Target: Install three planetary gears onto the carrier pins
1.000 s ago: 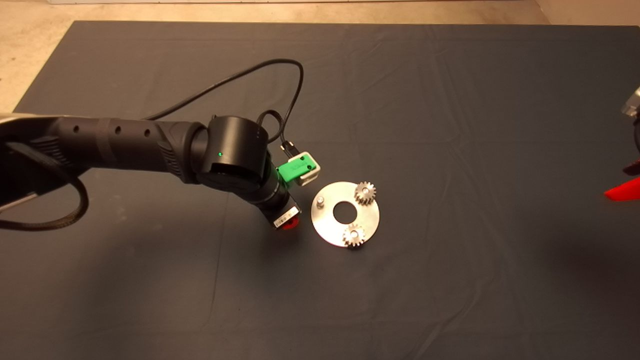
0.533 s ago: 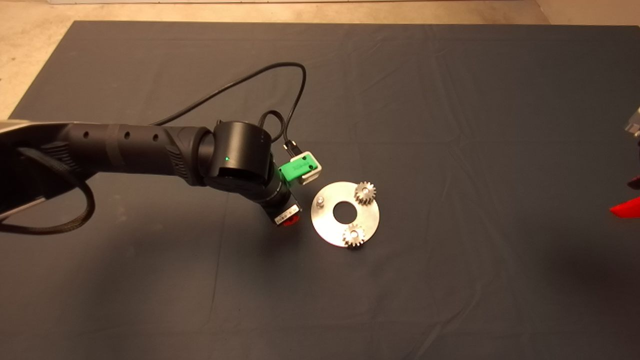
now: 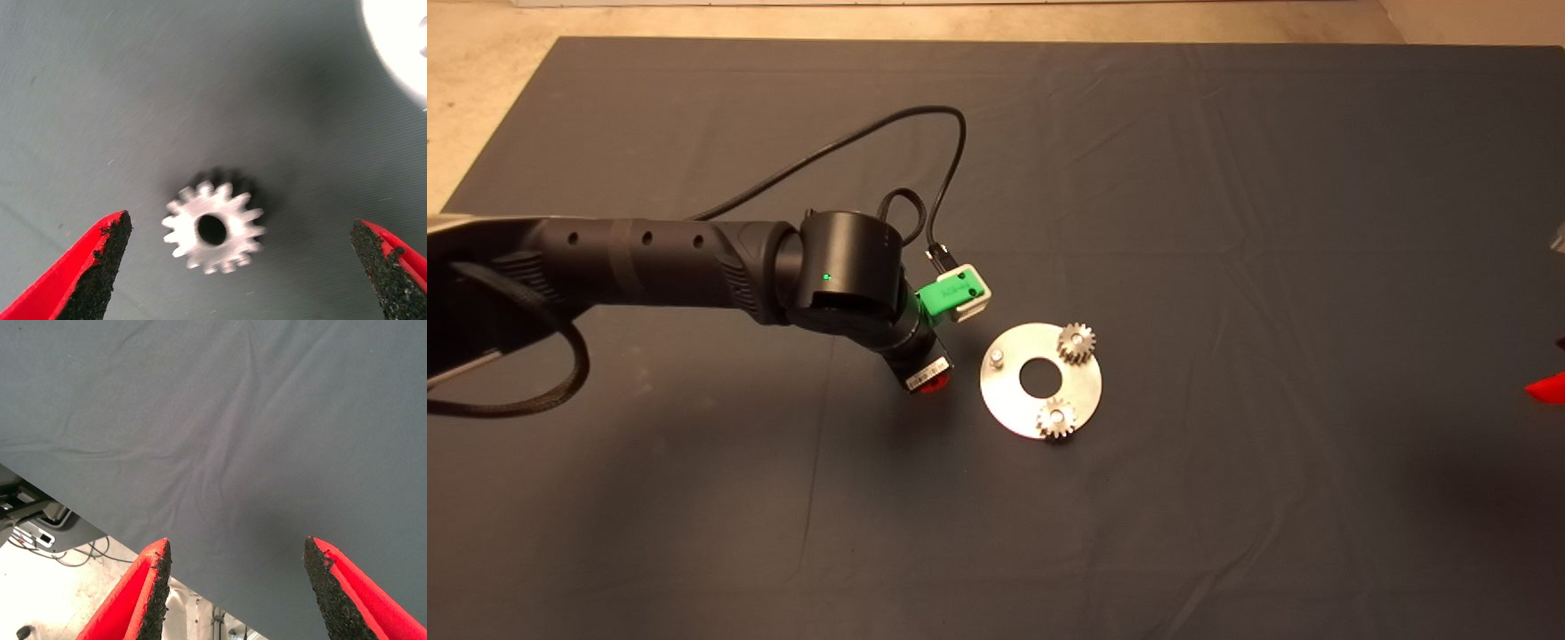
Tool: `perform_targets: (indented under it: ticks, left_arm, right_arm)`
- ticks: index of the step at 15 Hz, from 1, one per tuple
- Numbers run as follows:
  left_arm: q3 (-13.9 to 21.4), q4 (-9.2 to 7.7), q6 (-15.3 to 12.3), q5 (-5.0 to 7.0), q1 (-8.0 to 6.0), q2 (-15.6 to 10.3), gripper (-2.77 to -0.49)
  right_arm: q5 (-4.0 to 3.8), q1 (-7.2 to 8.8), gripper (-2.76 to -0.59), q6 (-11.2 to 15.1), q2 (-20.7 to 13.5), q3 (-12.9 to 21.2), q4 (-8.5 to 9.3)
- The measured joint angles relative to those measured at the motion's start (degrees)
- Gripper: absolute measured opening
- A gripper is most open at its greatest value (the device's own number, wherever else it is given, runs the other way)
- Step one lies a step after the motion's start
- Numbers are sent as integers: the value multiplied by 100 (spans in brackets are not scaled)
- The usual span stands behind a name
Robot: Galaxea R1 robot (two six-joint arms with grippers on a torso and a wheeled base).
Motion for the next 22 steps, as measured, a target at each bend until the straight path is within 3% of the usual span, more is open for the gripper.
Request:
perform_targets:
  ticks: [3, 5, 9, 13, 18, 19, 21, 22]
  left_arm:
    - [-66, 4, 38, -81, 0, -222, -90]
    - [-83, 4, 157, -85, 0, -292, -90]
    - [-89, 4, 176, -224, 0, -358, -90]
    - [-91, 4, 176, -491, 0, -358, -90]
    - [-94, 4, 173, -550, 2, -386, -90]
    - [-94, 2, 171, -599, 0, -410, -90]
    - [-105, 2, 169, -827, 4, -458, -90]
    - [-105, 6, 168, -855, 30, -481, -90]
  right_arm:
    - [-28, 0, -191, 1, -72, 0, 0]
    - [-33, 0, -191, 2, -107, 2, 9]
    - [-35, 0, -191, 2, -110, 2, 15]
    - [-28, 0, -191, 3, -124, 69, 17]
    - [-33, 0, -191, 3, -157, 80, 17]
    - [-33, 0, -191, 3, -155, 80, 19]
    - [-33, 2, -191, 3, -157, 83, 20]
    - [-33, 0, -191, 3, -157, 83, 20]
